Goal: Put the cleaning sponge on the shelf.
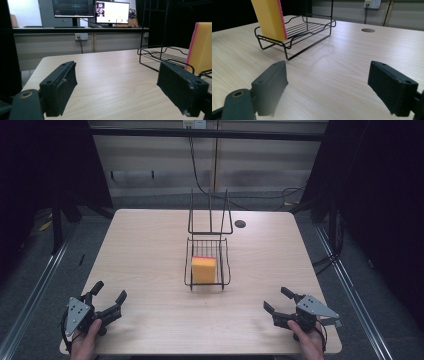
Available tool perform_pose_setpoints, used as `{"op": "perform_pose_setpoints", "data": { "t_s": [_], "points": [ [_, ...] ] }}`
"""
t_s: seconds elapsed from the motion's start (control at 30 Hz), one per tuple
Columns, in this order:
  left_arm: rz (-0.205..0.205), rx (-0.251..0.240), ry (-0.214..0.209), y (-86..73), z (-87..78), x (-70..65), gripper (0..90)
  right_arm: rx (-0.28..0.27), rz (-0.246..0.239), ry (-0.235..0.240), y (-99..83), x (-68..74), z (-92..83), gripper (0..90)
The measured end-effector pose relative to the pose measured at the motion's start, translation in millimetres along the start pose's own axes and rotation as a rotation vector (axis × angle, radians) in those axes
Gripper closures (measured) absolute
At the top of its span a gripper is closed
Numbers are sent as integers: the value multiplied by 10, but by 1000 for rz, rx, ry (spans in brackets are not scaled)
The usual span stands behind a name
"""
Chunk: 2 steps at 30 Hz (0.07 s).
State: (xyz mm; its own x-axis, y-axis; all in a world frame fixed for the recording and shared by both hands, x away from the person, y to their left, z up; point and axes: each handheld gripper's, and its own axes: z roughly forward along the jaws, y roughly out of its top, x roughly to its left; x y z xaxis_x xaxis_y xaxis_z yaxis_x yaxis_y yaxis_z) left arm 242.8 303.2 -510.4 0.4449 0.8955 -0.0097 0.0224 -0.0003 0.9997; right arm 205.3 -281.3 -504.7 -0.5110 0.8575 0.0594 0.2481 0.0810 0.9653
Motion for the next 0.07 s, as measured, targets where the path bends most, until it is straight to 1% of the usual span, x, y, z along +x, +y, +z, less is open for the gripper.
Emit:
{"op": "perform_pose_setpoints", "data": {
  "t_s": [0.07],
  "points": [
    [0,0,0,-1,-2,-1,155,-24,-4,-10,-9,8,-17,151]
  ]
}}
